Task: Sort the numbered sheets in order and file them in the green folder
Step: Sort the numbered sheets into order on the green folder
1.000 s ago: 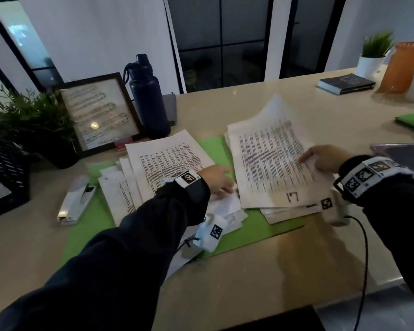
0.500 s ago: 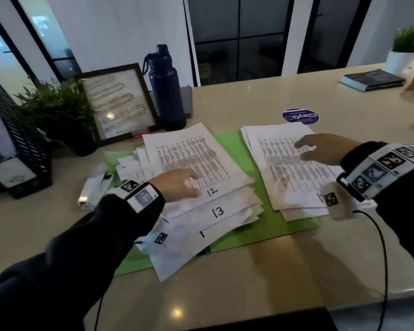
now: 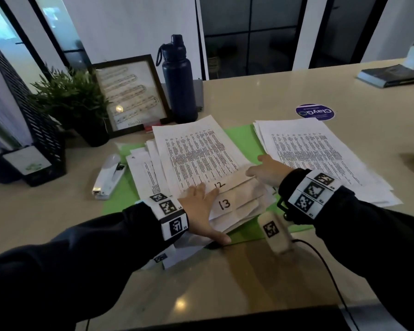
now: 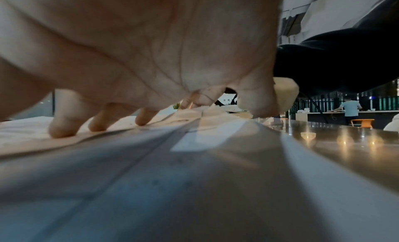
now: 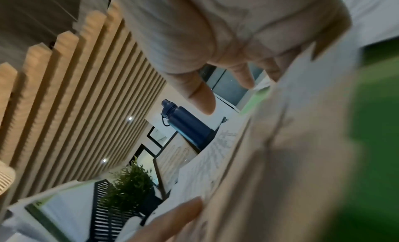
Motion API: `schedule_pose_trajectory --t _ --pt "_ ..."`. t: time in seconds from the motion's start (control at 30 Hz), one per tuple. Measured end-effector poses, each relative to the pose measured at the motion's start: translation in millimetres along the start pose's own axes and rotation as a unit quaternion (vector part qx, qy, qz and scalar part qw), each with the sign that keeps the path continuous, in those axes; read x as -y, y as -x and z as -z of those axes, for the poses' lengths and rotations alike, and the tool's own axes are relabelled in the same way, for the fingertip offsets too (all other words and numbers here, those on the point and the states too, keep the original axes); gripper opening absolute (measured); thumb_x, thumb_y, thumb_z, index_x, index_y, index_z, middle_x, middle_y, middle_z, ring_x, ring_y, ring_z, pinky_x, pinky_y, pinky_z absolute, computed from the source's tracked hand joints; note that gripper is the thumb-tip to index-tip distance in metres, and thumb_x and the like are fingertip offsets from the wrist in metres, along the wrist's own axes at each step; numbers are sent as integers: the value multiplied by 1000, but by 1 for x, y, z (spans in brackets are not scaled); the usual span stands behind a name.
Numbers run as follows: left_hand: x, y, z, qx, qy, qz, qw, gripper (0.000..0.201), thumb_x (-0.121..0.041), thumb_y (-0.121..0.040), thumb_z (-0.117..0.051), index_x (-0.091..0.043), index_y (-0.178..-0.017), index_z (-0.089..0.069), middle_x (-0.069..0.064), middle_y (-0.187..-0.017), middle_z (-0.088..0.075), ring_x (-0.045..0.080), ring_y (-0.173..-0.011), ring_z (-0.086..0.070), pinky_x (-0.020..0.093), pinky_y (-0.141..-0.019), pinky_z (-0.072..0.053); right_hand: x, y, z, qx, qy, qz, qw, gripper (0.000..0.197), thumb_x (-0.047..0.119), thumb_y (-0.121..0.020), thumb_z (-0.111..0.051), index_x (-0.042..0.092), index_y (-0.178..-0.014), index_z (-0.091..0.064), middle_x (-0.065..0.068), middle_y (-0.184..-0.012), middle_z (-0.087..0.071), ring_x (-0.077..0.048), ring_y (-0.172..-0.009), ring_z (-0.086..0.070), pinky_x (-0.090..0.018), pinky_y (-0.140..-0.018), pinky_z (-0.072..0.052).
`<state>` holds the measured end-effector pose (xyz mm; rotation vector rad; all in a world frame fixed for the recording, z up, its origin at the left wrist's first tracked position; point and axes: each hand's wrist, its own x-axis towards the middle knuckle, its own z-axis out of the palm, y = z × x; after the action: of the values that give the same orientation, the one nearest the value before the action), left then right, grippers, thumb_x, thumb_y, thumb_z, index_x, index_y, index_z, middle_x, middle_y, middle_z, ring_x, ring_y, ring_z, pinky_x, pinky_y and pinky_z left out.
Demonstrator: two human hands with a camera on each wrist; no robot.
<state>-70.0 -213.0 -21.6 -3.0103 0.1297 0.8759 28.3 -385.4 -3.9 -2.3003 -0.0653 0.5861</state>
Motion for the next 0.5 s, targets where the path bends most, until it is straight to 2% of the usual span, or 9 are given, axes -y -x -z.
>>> schedule_pose_trajectory --t 0.1,0.2,0.27,0.3,0.33,0.37,0.43,0.47,0.5 --pt "-5 2 -3 -26 -21 -26 999 127 -74 -60 -64 -24 -146 15 2 -155 23 25 -144 16 64 -111 -12 2 3 6 21 45 -16 999 51 26 -96 -47 4 -141 -35 -15 -145 -36 -31 -121 -44 -26 -86 -35" --pt "-11 1 -4 -46 -18 -62 997 124 -65 -64 -69 -21 -147 13 4 -155 21 27 -144 12 59 -114 -13 1 7 3 44 14 -9 999 36 27 -97 -45 5 -125 -51 -19 -129 -48 -29 -111 -50 -29 -88 -37" --pt "-8 -1 -2 -63 -4 -81 995 120 -59 -70 -68 -16 -147 14 9 -156 17 29 -145 7 47 -118 -12 -1 9 -3 71 -118 -9 990 35 32 -93 -52 4 -115 -58 -13 -105 -61 -24 -84 -57 -32 -77 -46" --pt "-5 -2 1 -72 12 -83 994 116 -56 -73 -67 -14 -147 12 10 -157 12 29 -145 2 42 -118 -12 0 10 -8 99 -215 -6 972 36 37 -93 -52 5 -108 -60 -11 -91 -67 -22 -71 -57 -31 -66 -47" --pt "-3 -2 4 -78 32 -81 993 110 -54 -75 -66 -13 -149 5 11 -157 3 30 -143 -7 40 -117 -18 1 10 -11 139 -292 10 946 38 43 -93 -46 8 -102 -59 -10 -81 -69 -20 -64 -57 -28 -56 -44" --pt "-2 -1 7 -77 53 -77 993 98 -51 -77 -65 -13 -148 -9 13 -155 -11 30 -138 -22 39 -112 -29 2 9 -12 176 -337 28 925 44 50 -94 -38 11 -103 -57 -11 -78 -70 -21 -63 -57 -26 -51 -43" --pt "-4 0 12 -95 120 -70 986 56 -36 -83 -60 -12 -131 -43 16 -135 -45 28 -111 -48 31 -89 -44 2 8 -13 227 -378 69 895 58 59 -93 -25 14 -119 -53 -15 -90 -70 -24 -73 -60 -27 -52 -49" --pt "-5 0 15 -115 155 -65 979 39 -25 -86 -56 -10 -122 -51 17 -122 -54 27 -100 -53 27 -80 -44 4 8 -14 241 -378 87 890 60 59 -93 -23 16 -123 -52 -14 -94 -68 -24 -78 -60 -29 -56 -51" --pt "-5 1 18 -140 184 -53 971 32 -16 -87 -51 -7 -118 -53 18 -116 -58 29 -98 -54 27 -77 -43 4 9 -15 239 -362 103 895 56 57 -94 -25 19 -124 -53 -12 -96 -65 -24 -81 -59 -31 -60 -52"
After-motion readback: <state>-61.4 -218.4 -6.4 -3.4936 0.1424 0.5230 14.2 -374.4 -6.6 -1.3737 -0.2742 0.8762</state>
